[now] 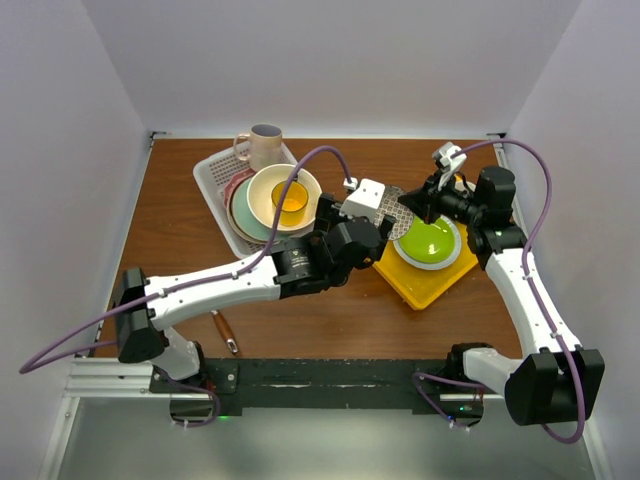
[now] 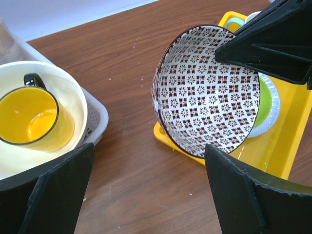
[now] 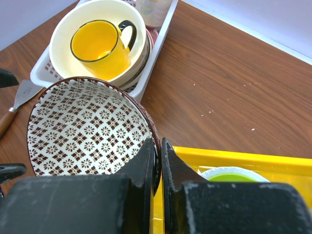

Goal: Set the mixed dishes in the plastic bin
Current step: Pick up the bowl from the center of the board.

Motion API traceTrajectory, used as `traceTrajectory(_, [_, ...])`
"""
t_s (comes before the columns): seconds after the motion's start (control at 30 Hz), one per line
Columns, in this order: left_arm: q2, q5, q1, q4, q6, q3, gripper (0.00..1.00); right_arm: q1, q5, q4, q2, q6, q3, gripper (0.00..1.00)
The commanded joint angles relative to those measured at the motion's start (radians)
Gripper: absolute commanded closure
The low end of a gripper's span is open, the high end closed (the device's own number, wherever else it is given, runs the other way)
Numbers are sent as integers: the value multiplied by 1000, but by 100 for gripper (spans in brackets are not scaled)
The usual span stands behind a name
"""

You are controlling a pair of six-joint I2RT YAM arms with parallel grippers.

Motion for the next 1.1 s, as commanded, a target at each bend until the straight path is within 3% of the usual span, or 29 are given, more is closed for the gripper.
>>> traceTrajectory(0.0, [35,-62,-6,76,26,66,0,-7,-9,81,-22,27,4,100])
traceTrajectory(0.17, [54,-94,-2,100,-9,71,5,-6,-9,82,-24,27,4,100])
traceTrajectory(0.4, [92,-131,30,48,-72,91,43,-6,-16,84,-25,30,1,100])
traceTrajectory(0.67, [121,-73,78,60,-72,105,62,-9,-37,90,-28,32,0,100])
traceTrajectory(1.07, [123,-2,153,97,-60,77,76,-10,-186,124,-44,47,-9,100])
